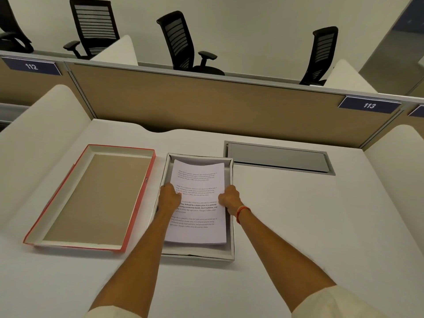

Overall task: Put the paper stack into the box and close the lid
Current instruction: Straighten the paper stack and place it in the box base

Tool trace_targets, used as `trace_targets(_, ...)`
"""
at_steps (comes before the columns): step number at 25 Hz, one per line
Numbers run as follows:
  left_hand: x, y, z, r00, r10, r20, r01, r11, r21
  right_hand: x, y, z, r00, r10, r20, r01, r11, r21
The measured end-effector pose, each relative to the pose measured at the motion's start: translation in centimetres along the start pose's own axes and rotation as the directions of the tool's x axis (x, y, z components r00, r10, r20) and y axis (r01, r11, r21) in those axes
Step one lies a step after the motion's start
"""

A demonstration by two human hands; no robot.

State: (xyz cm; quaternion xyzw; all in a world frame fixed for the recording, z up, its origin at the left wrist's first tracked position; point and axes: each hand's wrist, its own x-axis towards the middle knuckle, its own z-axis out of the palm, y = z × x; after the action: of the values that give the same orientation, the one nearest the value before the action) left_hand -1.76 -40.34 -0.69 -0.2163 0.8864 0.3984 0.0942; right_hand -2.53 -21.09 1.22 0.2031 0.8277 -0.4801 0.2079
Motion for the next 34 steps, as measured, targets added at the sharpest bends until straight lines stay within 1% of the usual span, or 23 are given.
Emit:
trace_targets(2,0.4,0.3,-0.1,0.999,-0.02,0.028,0.02,1.0,-0.008,0.1,-0.1,-0.3,1.0,0.026,0.012,-0.027,0.999,0.026)
trace_targets(5,1.2,1.1,-0.9,0.994,-0.096,0.058,0.097,0.995,-0.014,0.6,-0.2,-1.0,0.994,0.077,0.072,-0.083,0.992,0.09)
trace_targets(8,2.1,1.8,-1.4,0.988,-0.147,0.044,0.149,0.988,-0.046,0.8,-0.2,-1.4,0.983,0.129,0.128,-0.149,0.976,0.16)
trace_targets(12,2.9,2.1,-1.9,0.981,-0.194,0.029,0.195,0.978,-0.078,0.7,-0.3,-1.7,0.974,0.18,0.136,-0.204,0.962,0.182)
trace_targets(14,2.9,2.2,-2.2,0.977,-0.213,0.034,0.215,0.973,-0.087,0.5,-0.5,-1.8,0.974,0.183,0.13,-0.204,0.964,0.172)
trace_targets(23,3.4,1.7,-3.1,0.952,-0.287,0.108,0.305,0.922,-0.237,0.4,-0.4,-1.8,0.976,0.183,0.121,-0.2,0.969,0.144)
trace_targets(28,3.0,1.6,-3.7,0.943,-0.302,0.141,0.331,0.898,-0.29,0.3,0.1,-1.8,0.976,0.179,0.124,-0.197,0.969,0.15)
trace_targets(31,2.9,1.7,-3.7,0.94,-0.308,0.148,0.339,0.892,-0.299,0.2,0.3,-1.9,0.976,0.178,0.124,-0.197,0.966,0.168)
trace_targets(34,2.8,1.8,-3.7,0.94,-0.31,0.144,0.339,0.901,-0.272,0.0,0.1,-1.9,0.978,0.169,0.124,-0.189,0.966,0.177)
